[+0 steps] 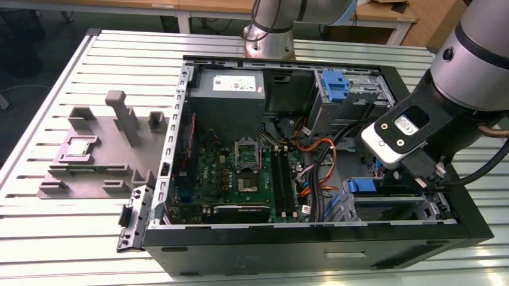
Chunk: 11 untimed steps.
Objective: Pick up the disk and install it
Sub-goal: 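Insert the second disk wire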
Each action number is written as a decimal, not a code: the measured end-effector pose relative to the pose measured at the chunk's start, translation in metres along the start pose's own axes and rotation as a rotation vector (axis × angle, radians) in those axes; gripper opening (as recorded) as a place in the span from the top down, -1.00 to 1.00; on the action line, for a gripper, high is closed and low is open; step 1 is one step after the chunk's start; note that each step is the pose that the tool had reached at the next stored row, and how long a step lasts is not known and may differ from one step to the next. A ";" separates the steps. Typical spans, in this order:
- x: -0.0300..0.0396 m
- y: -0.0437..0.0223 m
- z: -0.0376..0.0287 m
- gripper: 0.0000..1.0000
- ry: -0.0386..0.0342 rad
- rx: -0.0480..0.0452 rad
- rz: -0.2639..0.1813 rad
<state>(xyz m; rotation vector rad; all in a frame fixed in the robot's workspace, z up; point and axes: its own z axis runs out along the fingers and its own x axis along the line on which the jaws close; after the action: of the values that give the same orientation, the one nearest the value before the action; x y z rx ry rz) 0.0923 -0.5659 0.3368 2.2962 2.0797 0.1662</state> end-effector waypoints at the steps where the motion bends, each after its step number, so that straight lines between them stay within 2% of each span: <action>1: -0.0004 0.0001 0.0000 0.68 0.0042 0.0004 0.000; 4: -0.0016 0.0002 0.0002 0.68 0.0100 0.0010 0.001; 11: -0.0031 0.0001 0.0019 0.68 0.0108 0.0011 0.001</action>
<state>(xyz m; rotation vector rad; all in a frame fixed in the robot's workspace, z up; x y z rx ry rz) 0.0923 -0.5689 0.3348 2.3022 2.0841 0.1779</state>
